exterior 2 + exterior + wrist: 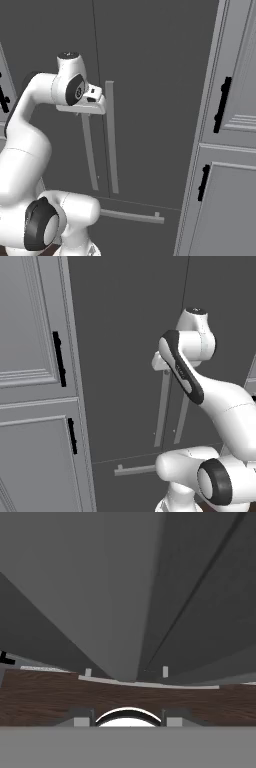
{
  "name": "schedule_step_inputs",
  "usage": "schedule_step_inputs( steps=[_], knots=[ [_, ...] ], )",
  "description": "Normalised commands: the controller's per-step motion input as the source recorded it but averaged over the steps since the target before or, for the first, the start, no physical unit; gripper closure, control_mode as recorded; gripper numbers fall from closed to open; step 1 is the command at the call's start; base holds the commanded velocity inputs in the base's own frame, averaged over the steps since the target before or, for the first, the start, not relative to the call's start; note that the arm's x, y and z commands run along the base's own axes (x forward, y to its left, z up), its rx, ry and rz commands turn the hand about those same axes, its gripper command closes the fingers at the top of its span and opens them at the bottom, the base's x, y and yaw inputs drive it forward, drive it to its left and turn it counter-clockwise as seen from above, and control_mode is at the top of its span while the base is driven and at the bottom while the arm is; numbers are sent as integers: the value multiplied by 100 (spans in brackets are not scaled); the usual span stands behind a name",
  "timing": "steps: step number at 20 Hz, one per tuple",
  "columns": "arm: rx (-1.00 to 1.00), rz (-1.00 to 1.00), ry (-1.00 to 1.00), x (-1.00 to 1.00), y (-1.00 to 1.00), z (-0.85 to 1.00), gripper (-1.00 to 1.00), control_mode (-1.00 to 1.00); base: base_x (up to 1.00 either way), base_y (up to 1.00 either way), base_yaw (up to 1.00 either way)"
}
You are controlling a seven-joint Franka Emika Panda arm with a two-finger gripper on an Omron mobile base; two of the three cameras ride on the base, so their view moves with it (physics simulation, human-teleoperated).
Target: Grab a lemon wedge from the fridge and one ice cube from the ice bowl, and put them in the glass of lemonade.
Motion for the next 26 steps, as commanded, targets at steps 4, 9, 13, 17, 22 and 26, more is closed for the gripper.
schedule_step_inputs(
  steps=[4,9,13,17,22,26],
  knots=[
    [0,0,0,0,0,0,-100,-100,0,0,0],
    [0,0,1,-2,0,-3,-100,-100,0,0,0],
    [1,0,3,-53,-34,-3,-100,-100,0,0,0],
    [0,-3,0,-83,-42,0,-100,-100,0,0,0],
    [0,-3,0,-69,-26,0,-100,-100,0,0,0],
    [0,0,0,-47,-13,-2,-100,-100,0,0,0]
  ],
)
